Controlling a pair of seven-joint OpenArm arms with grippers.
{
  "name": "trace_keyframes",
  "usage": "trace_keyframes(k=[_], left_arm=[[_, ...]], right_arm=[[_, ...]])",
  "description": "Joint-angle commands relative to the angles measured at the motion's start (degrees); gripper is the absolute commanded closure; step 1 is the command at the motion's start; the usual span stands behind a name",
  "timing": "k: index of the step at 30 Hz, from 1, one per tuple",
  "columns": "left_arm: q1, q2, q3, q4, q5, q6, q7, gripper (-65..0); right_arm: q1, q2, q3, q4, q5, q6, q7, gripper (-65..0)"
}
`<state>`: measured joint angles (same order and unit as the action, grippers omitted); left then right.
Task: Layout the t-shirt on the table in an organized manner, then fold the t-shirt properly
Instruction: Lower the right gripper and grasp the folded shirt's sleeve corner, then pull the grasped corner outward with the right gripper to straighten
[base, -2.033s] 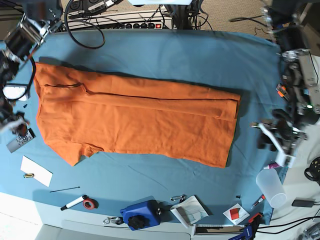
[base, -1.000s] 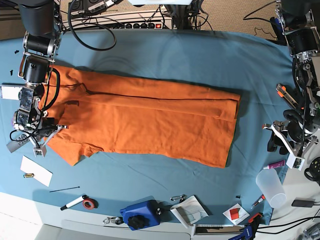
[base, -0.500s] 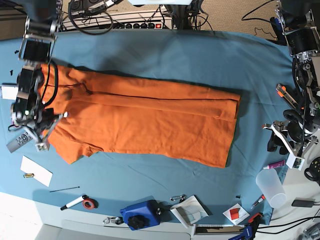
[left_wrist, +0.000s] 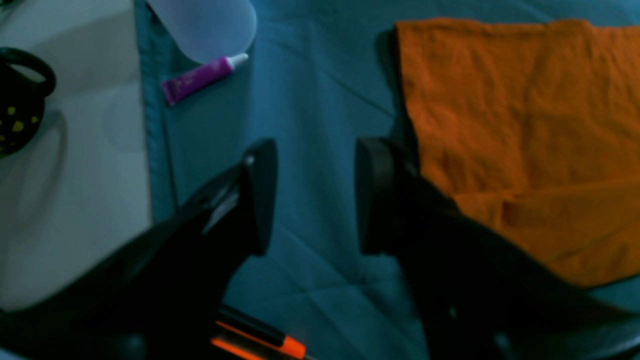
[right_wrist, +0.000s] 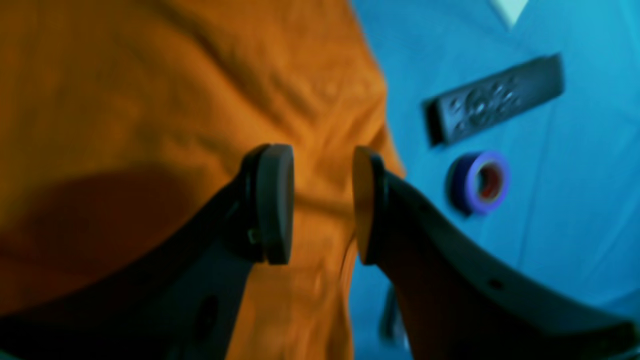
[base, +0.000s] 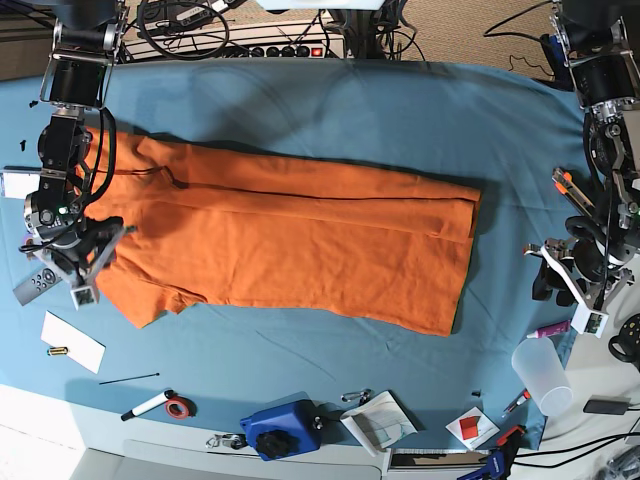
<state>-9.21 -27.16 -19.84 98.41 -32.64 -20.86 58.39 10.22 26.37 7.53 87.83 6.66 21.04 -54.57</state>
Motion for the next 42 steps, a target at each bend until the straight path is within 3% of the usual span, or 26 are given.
trace_keyframes(k=[1, 6, 13, 20, 24, 28, 33, 42], left_arm=[[-1.11, -0.52, -0.31, 0.98, -0.87, 0.0, -1.44, -26.5], [-1.11, 1.75, -0.26, 0.98, -2.1, -0.04, -1.42, -26.5], [-1.11, 4.13, -0.26, 0.98, -2.08, -0.24, -1.44, -26.5], [-1.11, 4.13, -0.26, 0.98, -2.1, -0.24, -1.42, -26.5], [-1.11, 4.13, -0.26, 0.98, -2.08, -0.22, -1.4, -26.5], [-1.11, 4.13, -0.26, 0.98, -2.08, -0.24, -1.42, -26.5], [-1.11, 4.13, -0.26, 0.98, -2.1, -0.24, -1.44, -26.5], [-1.11, 4.13, -0.26, 0.98, -2.1, -0.24, -1.46, -26.5]], right_arm=[[1.7, 1.07, 0.42, -0.28, -0.33, -1.46, 2.62, -20.4], [8.39, 1.01, 0.39, -12.76, -0.26, -2.29, 3.34, -20.4], [18.27, 0.31, 0.28, -32.15, -0.07, 2.73, 7.78, -20.4], [18.91, -1.11, 0.28, -38.73, 0.17, 3.61, 9.97, -19.3], [18.4, -1.11, 0.28, -38.71, 0.39, 3.23, 6.08, -7.2], [18.34, -1.11, 0.28, -37.86, 0.37, 0.22, 0.61, 0.0], [16.02, -1.09, 0.31, -31.61, 0.37, -0.07, -3.98, 0.0], [2.03, -0.94, 0.46, -2.91, 2.25, -0.09, -10.4, 0.0]])
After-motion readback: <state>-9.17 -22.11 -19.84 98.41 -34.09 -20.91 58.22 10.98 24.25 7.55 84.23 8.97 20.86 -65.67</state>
